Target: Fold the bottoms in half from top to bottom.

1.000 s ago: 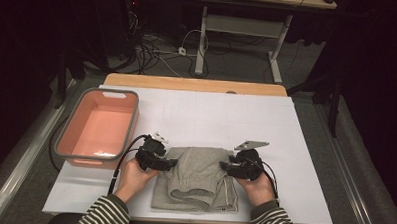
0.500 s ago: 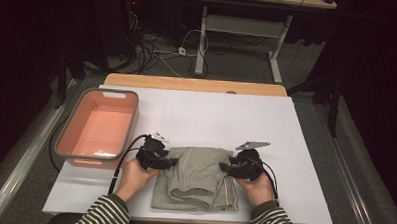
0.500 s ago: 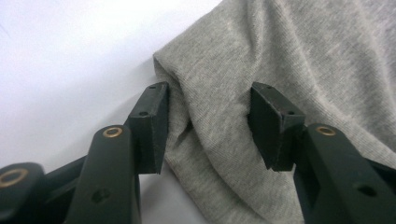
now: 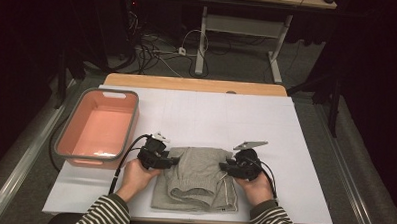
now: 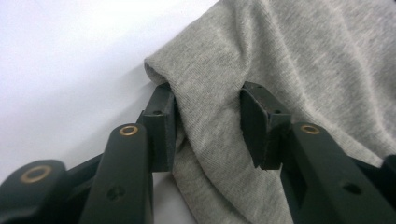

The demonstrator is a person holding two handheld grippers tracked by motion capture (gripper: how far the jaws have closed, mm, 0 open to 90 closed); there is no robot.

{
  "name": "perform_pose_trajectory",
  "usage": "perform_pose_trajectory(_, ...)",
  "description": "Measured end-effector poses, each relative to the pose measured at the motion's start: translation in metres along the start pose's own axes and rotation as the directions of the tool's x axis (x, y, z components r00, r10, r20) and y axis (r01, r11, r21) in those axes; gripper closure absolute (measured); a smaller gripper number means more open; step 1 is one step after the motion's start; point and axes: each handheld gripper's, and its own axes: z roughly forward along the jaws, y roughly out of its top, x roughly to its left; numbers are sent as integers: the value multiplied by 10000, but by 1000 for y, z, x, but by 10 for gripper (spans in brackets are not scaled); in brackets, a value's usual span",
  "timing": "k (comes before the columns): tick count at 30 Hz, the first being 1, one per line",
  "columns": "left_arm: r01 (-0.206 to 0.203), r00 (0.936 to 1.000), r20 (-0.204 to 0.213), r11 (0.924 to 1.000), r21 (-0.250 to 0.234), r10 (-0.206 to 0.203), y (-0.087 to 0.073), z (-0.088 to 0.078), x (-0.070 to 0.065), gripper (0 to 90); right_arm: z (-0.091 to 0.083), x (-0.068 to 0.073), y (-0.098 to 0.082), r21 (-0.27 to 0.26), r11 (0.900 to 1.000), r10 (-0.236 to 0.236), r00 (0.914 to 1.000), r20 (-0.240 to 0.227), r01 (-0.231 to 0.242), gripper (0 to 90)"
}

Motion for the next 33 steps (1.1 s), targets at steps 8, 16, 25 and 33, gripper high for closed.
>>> perform_pose_trajectory(8,51,9997,246,10000,21,-52,3,1,1,640,0,-1,2,-17,9997,-246,9997,-80,246,732)
perform_pose_trajectory(16,-158,9995,284,9999,41,157,8,-3,-1,749,-4,-1,5,-139,9983,-571,9983,-110,570,787)
perform_pose_trajectory(25,-380,9993,58,9986,-378,382,20,-16,0,749,-7,-3,18,-539,9946,-881,9960,126,886,796)
perform_pose_trajectory(33,-240,9996,-155,9987,-450,233,43,-20,7,747,-5,-13,34,-768,9939,-764,9965,333,788,795)
